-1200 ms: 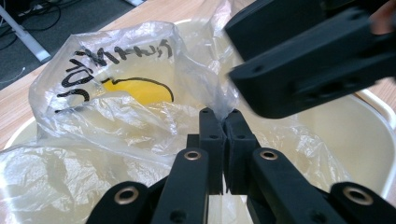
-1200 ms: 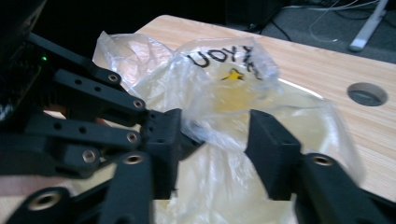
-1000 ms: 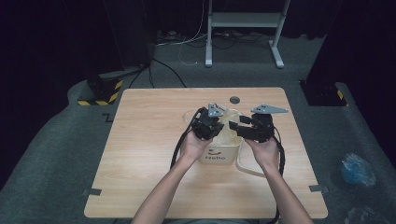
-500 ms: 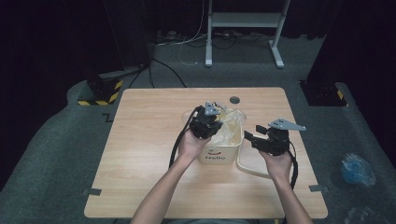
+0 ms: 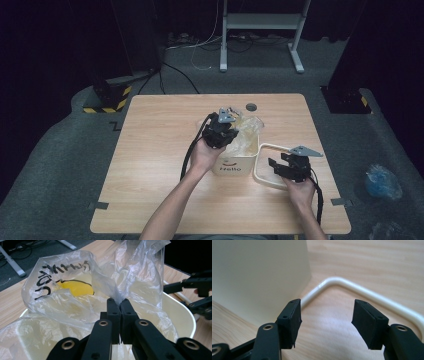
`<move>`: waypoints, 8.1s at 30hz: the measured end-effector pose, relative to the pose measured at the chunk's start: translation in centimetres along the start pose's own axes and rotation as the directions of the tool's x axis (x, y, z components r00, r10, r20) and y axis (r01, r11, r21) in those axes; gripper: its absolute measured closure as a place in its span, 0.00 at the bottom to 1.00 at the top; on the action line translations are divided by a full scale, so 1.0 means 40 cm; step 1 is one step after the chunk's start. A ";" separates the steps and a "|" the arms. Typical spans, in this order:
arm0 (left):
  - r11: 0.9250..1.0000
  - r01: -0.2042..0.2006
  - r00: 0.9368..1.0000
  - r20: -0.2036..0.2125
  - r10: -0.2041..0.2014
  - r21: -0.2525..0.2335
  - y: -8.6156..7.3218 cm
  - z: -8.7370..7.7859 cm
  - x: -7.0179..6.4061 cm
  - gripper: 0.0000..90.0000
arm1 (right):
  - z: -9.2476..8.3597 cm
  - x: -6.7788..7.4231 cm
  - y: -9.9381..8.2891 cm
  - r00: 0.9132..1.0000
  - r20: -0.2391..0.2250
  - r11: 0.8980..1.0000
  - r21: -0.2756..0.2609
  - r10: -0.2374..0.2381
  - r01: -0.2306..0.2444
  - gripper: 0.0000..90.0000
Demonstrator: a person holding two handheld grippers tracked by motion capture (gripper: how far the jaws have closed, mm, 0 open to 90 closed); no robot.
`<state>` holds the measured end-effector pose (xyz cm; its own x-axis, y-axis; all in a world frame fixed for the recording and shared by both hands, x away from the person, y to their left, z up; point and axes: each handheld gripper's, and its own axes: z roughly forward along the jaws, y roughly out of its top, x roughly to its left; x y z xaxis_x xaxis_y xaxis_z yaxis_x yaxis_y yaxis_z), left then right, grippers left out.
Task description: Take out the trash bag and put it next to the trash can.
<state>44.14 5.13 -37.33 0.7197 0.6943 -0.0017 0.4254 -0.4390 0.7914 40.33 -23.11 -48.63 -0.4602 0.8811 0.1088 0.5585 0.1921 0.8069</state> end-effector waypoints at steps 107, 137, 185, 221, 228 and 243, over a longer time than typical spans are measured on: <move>0.981 0.034 0.992 -0.111 -0.056 -0.189 0.119 -0.307 0.092 0.98 | 0.064 -0.007 -0.070 0.986 0.164 0.994 0.105 -0.026 0.009 0.30; 0.978 0.086 0.973 -0.195 -0.124 -0.190 0.041 -0.360 0.161 0.98 | 0.064 -0.007 -0.070 0.986 0.166 0.994 0.105 -0.026 0.009 0.29; 0.986 0.153 0.941 -0.294 -0.166 -0.067 -0.074 -0.259 0.234 0.97 | 0.069 -0.012 -0.068 0.980 0.201 0.993 0.116 -0.003 -0.020 0.17; 0.976 0.219 0.930 -0.308 -0.202 0.019 -0.160 -0.153 0.266 0.78 | 0.069 -0.012 -0.068 0.980 0.201 0.993 0.116 -0.004 -0.020 0.17; 0.969 0.247 0.908 -0.349 -0.230 0.005 -0.166 -0.162 0.260 0.55 | 0.069 -0.012 -0.068 0.980 0.201 0.993 0.116 -0.004 -0.020 0.17; 0.958 0.283 0.901 -0.329 -0.282 -0.044 -0.178 -0.202 0.256 0.42 | 0.069 -0.012 -0.068 0.980 0.201 0.993 0.116 -0.004 -0.020 0.17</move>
<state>44.03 19.96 -38.03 0.3483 0.9371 -0.0235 0.5872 -0.1985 0.7847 40.93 -22.85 -52.48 -0.3141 0.9493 -0.0133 0.6439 0.2233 0.7318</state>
